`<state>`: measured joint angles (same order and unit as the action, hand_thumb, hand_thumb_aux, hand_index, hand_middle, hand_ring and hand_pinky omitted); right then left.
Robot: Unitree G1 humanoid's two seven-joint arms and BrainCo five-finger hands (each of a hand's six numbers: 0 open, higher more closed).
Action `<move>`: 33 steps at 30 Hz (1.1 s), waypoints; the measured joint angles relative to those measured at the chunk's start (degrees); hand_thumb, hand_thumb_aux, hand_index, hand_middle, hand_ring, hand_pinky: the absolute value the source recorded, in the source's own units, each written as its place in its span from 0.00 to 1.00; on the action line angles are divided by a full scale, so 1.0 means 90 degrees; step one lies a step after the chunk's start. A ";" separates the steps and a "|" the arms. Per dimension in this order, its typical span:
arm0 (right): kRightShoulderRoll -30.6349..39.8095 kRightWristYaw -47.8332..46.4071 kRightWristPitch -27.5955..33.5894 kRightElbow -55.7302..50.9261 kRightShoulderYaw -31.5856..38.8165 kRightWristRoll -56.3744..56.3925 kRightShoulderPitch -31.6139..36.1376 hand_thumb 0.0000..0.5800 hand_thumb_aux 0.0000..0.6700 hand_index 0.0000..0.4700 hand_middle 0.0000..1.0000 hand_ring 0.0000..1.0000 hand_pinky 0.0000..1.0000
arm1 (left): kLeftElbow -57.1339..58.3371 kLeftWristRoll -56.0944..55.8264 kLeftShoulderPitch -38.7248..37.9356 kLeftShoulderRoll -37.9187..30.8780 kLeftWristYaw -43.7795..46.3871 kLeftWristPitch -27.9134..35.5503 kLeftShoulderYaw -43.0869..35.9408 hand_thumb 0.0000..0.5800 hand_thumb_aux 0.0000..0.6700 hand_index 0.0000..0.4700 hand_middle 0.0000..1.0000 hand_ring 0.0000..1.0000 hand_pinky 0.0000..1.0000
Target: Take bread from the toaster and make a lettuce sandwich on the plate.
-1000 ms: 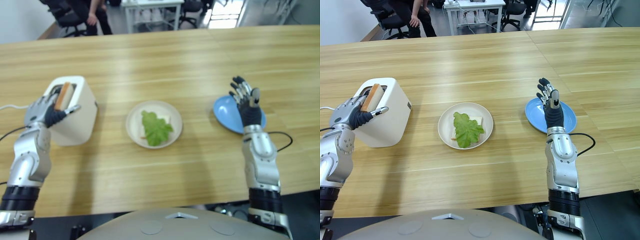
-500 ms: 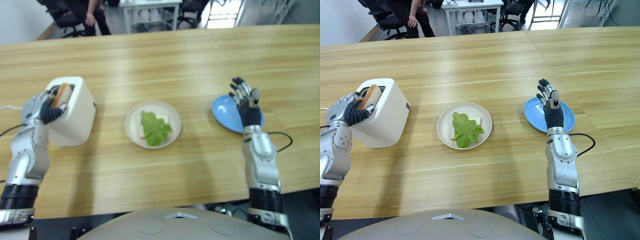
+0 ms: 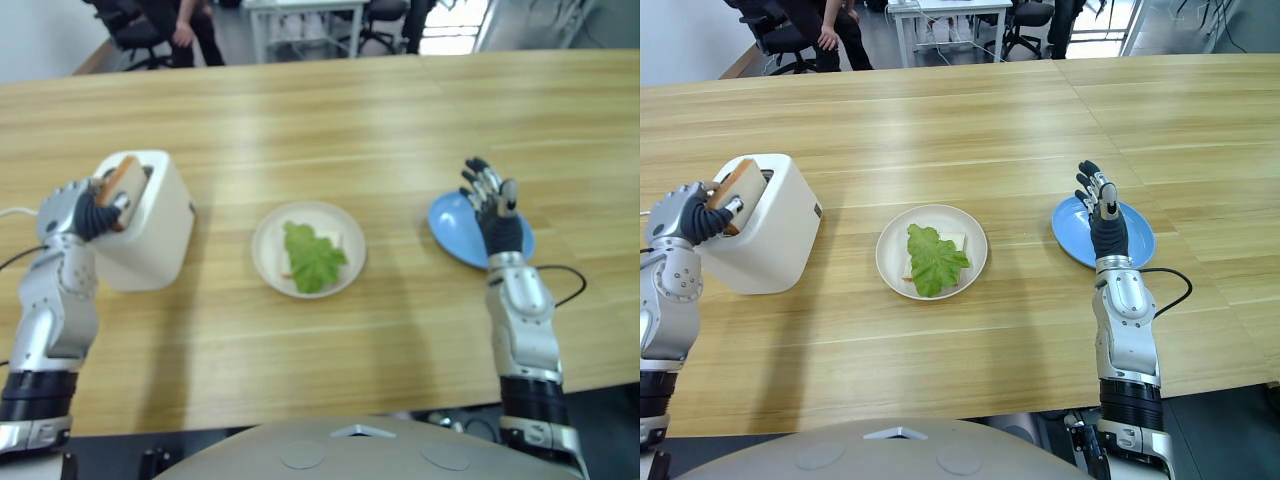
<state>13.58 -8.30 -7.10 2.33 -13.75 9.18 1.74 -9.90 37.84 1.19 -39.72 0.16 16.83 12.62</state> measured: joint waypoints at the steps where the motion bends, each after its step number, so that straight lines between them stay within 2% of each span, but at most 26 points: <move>1: 0.0000 0.0000 -0.0008 -0.0018 0.0001 -0.0012 0.0000 0.00 0.00 0.00 0.00 0.00 0.00 | -0.0129 -0.0010 0.0024 -0.0001 -0.0145 -0.0090 0.0145 1.00 1.00 0.98 1.00 1.00 1.00; 7: -0.0001 0.0003 -0.0061 -0.0126 0.0000 -0.0045 0.0003 0.00 0.00 0.00 0.00 0.00 0.00 | -0.1257 -0.0317 0.0527 -0.0090 -0.0880 -0.0788 0.1492 1.00 1.00 0.98 1.00 1.00 1.00; 13: -0.0016 0.0011 -0.0111 -0.0198 0.0007 -0.0045 0.0026 0.00 0.00 0.00 0.00 0.00 0.00 | -0.1646 -0.1606 0.1303 0.0195 -0.0606 -0.1162 0.1793 1.00 1.00 0.98 1.00 1.00 1.00; 16: -0.0019 0.0014 -0.0124 -0.0214 0.0007 -0.0045 0.0045 0.00 0.00 0.00 0.00 0.00 0.00 | -0.1681 -0.2155 0.1543 0.0574 -0.0294 -0.1230 0.1361 1.00 1.00 0.98 1.00 1.00 1.00; 20: -0.0032 0.0021 -0.0139 -0.0264 0.0013 -0.0045 0.0075 0.00 0.00 0.00 0.00 0.00 0.00 | -0.1422 -0.3142 0.1904 0.1314 0.0436 -0.1187 0.0374 1.00 1.00 0.98 1.00 1.00 1.00; 24: -0.0044 0.0033 -0.0163 -0.0388 0.0010 -0.0045 0.0113 0.00 0.00 0.00 0.00 0.00 0.00 | -0.0201 -0.4150 0.2399 0.1934 0.1343 -0.0874 -0.0261 1.00 1.00 0.98 1.00 1.00 1.00; 29: -0.0048 0.0042 -0.0201 -0.0470 -0.0002 -0.0045 0.0108 0.00 0.00 0.00 0.00 0.00 0.00 | 0.0854 -0.4557 0.2512 0.2207 0.2124 -0.0611 -0.0878 1.00 1.00 0.98 1.00 1.00 1.00; 33: -0.0113 0.0059 -0.0269 -0.0554 0.0013 -0.0053 0.0110 0.00 0.00 0.00 0.00 0.00 0.00 | 0.1583 -0.4378 0.2513 0.2389 0.2685 -0.0745 -0.1832 1.00 1.00 0.98 1.00 1.00 1.00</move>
<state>12.56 -7.77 -9.52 -2.66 -13.64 8.70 2.73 4.36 -1.57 23.81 -18.22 24.33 10.12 -3.87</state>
